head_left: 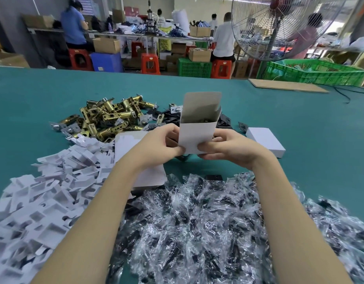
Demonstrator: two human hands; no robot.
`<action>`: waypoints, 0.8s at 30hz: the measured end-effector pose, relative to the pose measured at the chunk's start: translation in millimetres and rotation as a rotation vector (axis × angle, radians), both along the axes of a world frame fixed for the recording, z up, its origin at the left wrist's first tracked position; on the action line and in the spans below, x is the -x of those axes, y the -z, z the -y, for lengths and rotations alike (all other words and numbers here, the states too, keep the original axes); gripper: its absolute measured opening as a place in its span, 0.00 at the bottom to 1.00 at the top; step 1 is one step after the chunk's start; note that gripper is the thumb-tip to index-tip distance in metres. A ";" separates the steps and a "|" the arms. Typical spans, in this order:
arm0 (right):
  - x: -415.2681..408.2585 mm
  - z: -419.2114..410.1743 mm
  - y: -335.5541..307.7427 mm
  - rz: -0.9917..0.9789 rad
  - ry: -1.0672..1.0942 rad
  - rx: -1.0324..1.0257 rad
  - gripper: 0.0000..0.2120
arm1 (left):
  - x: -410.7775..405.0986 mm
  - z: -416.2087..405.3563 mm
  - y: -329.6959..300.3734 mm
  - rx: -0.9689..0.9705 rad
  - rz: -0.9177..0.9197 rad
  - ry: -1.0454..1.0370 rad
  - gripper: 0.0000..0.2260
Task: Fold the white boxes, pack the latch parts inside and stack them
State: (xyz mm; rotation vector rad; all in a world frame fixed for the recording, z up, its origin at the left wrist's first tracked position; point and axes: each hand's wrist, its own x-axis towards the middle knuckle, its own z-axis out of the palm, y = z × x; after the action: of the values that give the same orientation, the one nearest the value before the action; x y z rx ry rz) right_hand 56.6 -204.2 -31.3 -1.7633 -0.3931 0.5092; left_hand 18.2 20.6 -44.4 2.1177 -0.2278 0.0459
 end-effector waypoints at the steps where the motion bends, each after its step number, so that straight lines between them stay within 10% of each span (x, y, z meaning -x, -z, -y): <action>1: 0.7 0.0 -1.1 -0.015 -0.018 -0.033 0.18 | 0.5 1.4 -1.9 0.060 -0.003 0.007 0.15; 7: 4.1 -0.1 -4.6 -0.104 -0.035 -0.239 0.16 | 5.0 15.4 -9.4 0.413 -0.050 -0.006 0.10; 12: 3.0 -4.2 -8.9 -0.091 0.095 -0.334 0.20 | 3.3 23.1 -16.8 1.123 -0.346 -0.100 0.10; 24: 3.4 -17.8 -4.1 0.007 0.141 -0.206 0.24 | 2.3 38.6 -8.0 1.273 -0.575 -0.265 0.14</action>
State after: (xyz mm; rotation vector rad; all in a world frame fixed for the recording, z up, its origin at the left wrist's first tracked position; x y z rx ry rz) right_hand 53.2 -186.4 -27.2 -1.5806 -0.3119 0.3499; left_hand 16.0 -18.1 -36.4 0.8127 0.3599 -0.2100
